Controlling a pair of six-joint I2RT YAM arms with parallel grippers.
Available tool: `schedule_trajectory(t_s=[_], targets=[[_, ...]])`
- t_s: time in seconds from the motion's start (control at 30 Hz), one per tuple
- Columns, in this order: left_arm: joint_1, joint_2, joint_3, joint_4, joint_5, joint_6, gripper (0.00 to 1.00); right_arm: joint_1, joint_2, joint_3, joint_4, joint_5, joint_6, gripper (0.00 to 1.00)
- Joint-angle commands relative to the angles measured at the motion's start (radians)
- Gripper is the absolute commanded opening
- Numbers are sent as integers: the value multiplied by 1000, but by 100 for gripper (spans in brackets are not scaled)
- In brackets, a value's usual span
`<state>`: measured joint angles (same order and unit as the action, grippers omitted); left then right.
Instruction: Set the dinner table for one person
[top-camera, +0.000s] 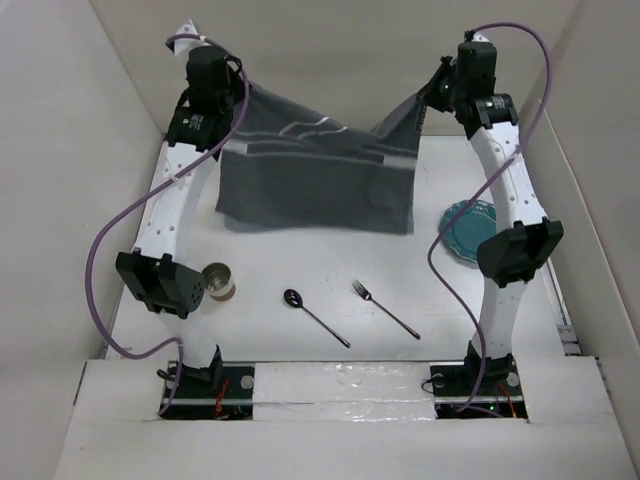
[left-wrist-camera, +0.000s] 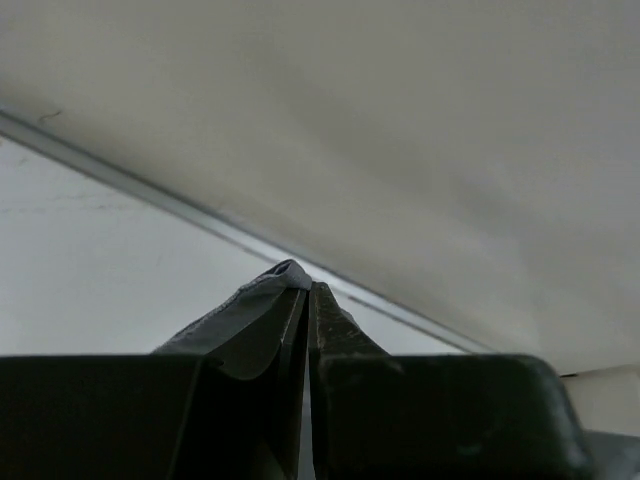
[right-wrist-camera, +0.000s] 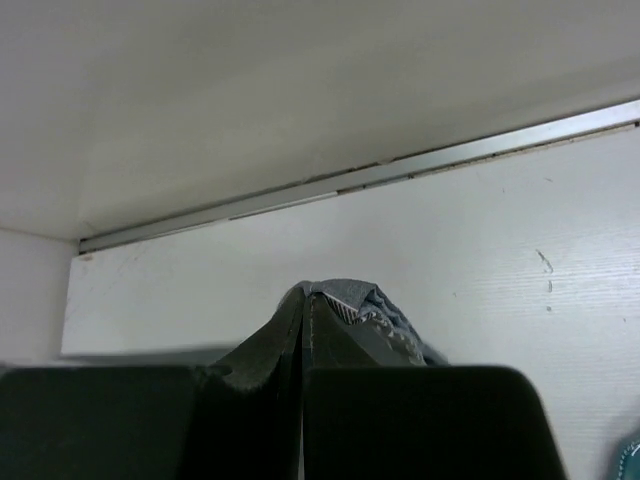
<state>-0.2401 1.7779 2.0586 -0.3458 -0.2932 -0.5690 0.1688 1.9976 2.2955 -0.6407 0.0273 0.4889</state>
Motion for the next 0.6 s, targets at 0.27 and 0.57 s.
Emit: schedule_trajectory(t_s=[0.27, 0.57], targets=[[182, -309, -349, 304, 242, -141, 0, -32, -216, -166, 147, -104, 4, 0], [249, -485, -1044, 527, 439, -207, 0, -41, -387, -906, 378, -159, 11, 0]])
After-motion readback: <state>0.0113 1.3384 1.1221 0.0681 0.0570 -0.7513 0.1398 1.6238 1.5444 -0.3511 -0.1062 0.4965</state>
